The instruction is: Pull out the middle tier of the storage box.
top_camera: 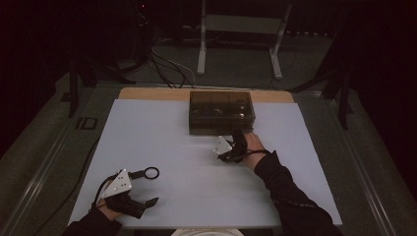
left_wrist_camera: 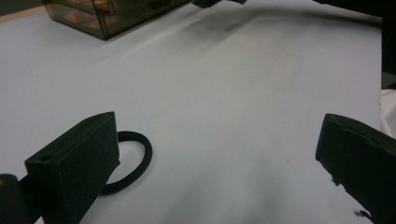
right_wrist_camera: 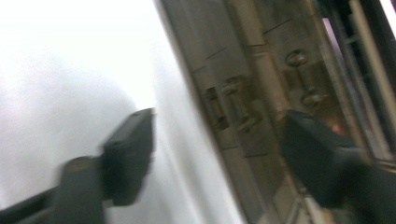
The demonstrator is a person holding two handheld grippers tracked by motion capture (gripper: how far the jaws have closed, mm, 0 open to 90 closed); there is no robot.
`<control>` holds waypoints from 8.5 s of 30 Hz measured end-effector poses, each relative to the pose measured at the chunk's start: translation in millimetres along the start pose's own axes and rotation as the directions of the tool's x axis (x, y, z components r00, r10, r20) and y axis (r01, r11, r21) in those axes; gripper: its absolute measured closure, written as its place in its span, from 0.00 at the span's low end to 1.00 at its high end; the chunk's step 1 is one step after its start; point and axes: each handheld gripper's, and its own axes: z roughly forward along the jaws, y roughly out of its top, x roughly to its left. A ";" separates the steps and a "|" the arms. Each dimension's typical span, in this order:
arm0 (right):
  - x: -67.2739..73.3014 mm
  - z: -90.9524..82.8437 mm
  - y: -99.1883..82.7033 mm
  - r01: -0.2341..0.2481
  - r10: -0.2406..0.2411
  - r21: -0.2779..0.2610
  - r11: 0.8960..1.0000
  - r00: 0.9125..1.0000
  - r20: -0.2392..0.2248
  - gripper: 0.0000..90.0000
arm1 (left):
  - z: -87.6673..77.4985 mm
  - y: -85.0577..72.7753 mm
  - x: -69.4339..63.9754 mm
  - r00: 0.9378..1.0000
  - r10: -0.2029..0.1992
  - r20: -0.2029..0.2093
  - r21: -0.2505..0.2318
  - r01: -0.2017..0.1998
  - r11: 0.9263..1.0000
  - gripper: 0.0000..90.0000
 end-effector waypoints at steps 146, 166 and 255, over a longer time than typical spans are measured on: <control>-105.0 24.9 -9.6 0.297 -0.143 0.094 0.950 0.684 -0.716 0.98 | 0.1 -0.3 -0.5 1.000 0.004 -0.002 0.002 -0.004 1.000 0.01; -97.9 18.2 -13.4 0.282 -0.141 0.087 0.956 0.695 -0.706 0.98 | 0.5 -0.3 -0.9 1.000 0.004 -0.003 0.005 -0.004 1.000 0.01; -60.3 -82.8 -105.6 -0.622 0.592 0.063 0.780 0.703 -0.393 0.00 | -0.4 0.7 -0.6 1.000 0.008 -0.007 0.006 -0.008 1.000 0.01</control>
